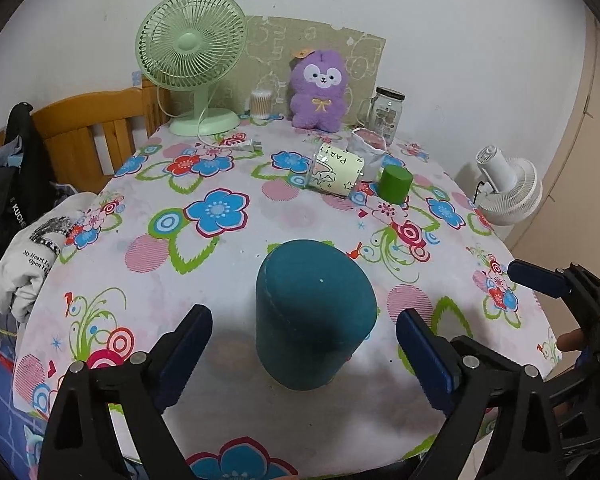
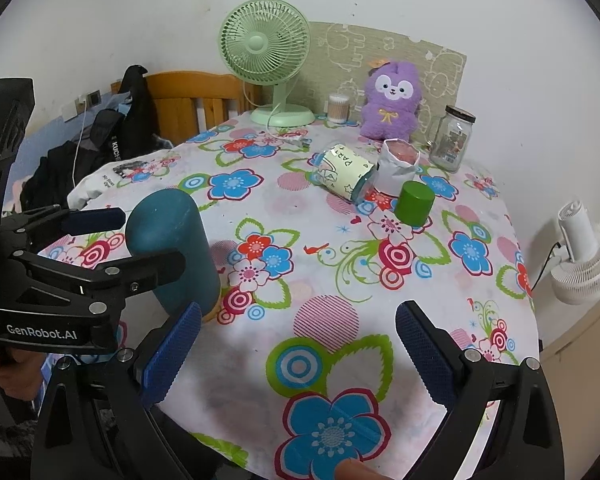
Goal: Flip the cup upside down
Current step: 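Set the inverted teal cup rim-down on the tablecloth, then open the left gripper and pull it back from the cup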
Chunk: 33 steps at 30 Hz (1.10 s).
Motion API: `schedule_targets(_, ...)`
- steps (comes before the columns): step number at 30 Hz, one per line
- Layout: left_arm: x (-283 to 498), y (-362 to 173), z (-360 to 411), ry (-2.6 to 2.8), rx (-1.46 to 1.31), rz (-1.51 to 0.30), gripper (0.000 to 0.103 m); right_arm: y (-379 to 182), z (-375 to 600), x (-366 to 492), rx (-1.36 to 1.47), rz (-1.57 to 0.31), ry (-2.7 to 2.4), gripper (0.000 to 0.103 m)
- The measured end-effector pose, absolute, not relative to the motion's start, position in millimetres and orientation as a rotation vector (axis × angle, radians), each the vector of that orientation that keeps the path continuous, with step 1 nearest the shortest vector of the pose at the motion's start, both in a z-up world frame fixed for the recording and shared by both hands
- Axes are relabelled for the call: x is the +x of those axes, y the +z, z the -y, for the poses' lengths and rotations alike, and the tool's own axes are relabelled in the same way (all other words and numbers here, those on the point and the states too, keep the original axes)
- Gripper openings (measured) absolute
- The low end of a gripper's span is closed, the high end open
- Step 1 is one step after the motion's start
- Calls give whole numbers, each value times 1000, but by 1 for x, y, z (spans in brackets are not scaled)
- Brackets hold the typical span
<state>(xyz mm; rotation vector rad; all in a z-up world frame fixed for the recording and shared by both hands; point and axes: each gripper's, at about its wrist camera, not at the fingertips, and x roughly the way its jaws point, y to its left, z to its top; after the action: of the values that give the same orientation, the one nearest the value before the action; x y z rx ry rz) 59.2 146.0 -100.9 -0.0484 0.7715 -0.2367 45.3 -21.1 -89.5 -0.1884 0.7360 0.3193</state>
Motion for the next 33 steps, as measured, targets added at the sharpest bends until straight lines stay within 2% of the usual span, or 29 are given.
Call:
schedule_targets(24, 49, -65, -165, -236, -77, -690, 96, -64, 8, 45, -207, -716, 247, 99)
schedule_targets(33, 44, -51, -181, -212, -104, -650, 97, -37, -3, 39, -184, -644, 226, 99)
